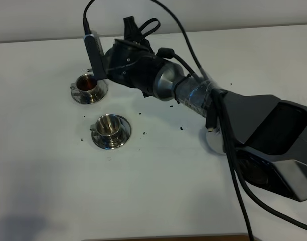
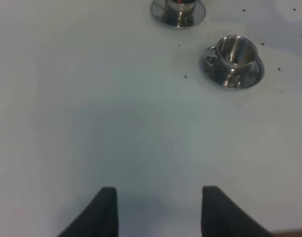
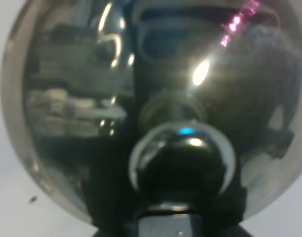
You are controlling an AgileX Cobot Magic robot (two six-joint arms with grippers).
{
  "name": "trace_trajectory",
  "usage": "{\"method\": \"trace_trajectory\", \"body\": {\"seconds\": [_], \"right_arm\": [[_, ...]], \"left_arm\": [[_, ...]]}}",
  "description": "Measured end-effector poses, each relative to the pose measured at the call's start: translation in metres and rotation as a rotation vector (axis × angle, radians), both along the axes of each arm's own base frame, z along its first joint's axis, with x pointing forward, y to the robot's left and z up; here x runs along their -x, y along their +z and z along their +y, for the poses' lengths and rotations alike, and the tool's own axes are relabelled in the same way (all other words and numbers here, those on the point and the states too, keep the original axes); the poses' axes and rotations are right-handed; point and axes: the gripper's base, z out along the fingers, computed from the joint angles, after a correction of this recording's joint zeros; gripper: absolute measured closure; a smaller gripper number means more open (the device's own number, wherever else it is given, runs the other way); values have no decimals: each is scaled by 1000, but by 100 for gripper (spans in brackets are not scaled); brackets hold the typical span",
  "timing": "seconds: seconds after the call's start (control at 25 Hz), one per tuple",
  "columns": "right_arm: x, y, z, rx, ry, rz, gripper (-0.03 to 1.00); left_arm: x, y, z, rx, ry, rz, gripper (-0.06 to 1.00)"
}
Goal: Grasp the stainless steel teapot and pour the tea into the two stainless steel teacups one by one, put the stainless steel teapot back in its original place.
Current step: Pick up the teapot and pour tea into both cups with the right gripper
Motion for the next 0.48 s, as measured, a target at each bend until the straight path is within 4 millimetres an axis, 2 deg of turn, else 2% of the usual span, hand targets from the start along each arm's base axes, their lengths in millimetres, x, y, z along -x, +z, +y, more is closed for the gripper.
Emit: {"method": "trace_trajectory", "body": {"seconds": [0.12, 0.32, 0.48], "right_arm": [[5, 14, -3, -39, -42, 58, 78], [11, 26, -4, -112, -85, 220, 78], [6, 35, -14, -192, -139, 367, 78]], "left_arm": [[0, 0, 0, 0, 0, 0, 49], [0, 0, 0, 0, 0, 0, 49], [0, 0, 0, 0, 0, 0, 49]]}}
